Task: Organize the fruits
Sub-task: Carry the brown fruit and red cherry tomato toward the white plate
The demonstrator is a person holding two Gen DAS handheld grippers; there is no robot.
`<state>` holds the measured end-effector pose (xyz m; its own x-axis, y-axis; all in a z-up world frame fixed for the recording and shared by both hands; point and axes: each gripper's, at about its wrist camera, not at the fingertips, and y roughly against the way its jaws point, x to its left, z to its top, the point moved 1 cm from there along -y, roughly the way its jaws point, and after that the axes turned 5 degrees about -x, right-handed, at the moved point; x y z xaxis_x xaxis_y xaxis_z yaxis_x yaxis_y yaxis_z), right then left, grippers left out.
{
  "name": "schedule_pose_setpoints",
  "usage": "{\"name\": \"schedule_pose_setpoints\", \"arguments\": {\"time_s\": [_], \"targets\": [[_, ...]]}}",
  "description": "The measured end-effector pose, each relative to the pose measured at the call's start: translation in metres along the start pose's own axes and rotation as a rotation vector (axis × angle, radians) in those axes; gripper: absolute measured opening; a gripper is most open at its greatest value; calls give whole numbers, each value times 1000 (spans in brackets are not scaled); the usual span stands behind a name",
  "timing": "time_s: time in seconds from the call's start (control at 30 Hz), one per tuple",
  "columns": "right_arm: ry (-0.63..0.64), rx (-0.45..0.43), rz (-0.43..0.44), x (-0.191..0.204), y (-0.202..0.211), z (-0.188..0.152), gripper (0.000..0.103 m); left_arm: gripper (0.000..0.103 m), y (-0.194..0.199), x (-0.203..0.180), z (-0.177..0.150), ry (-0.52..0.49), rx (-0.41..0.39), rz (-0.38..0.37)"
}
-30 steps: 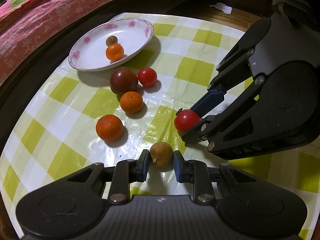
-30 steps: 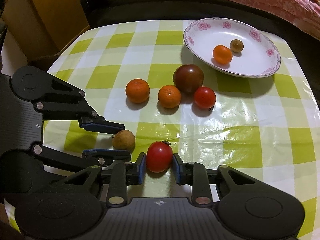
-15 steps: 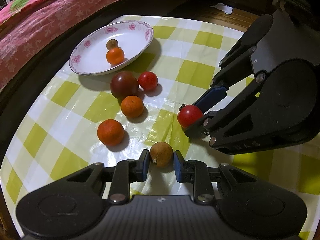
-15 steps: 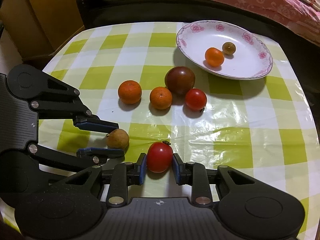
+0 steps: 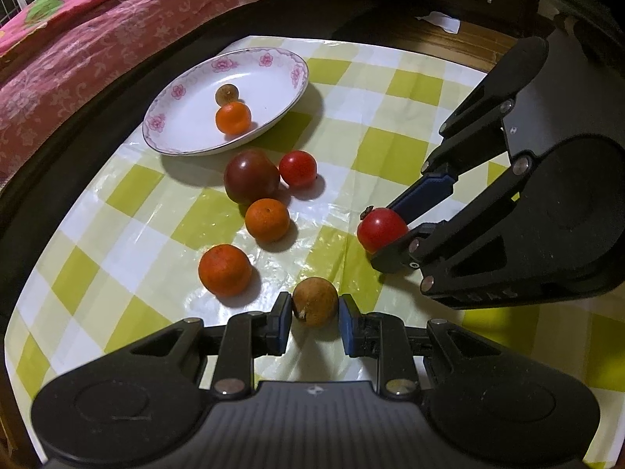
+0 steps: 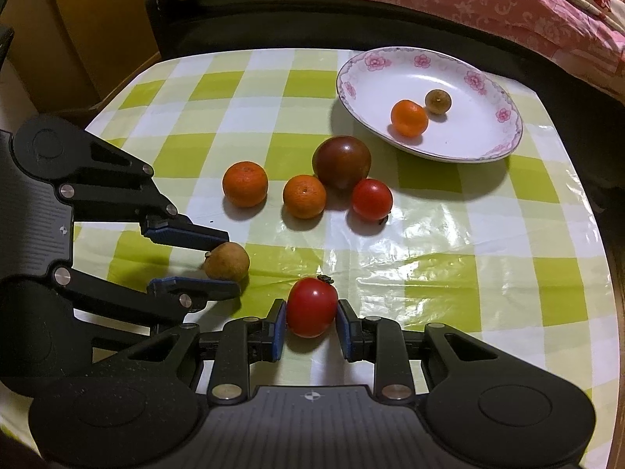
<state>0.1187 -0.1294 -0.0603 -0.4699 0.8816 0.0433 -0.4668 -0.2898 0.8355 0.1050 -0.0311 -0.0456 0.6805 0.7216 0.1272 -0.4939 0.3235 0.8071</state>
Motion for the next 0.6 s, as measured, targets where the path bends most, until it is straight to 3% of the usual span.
{"name": "schedule_pose_setpoints", "arguments": {"time_s": [0.6], "targets": [[-3, -41, -28, -5, 7, 5, 22, 34, 0, 5, 16, 3, -38, 33]]}}
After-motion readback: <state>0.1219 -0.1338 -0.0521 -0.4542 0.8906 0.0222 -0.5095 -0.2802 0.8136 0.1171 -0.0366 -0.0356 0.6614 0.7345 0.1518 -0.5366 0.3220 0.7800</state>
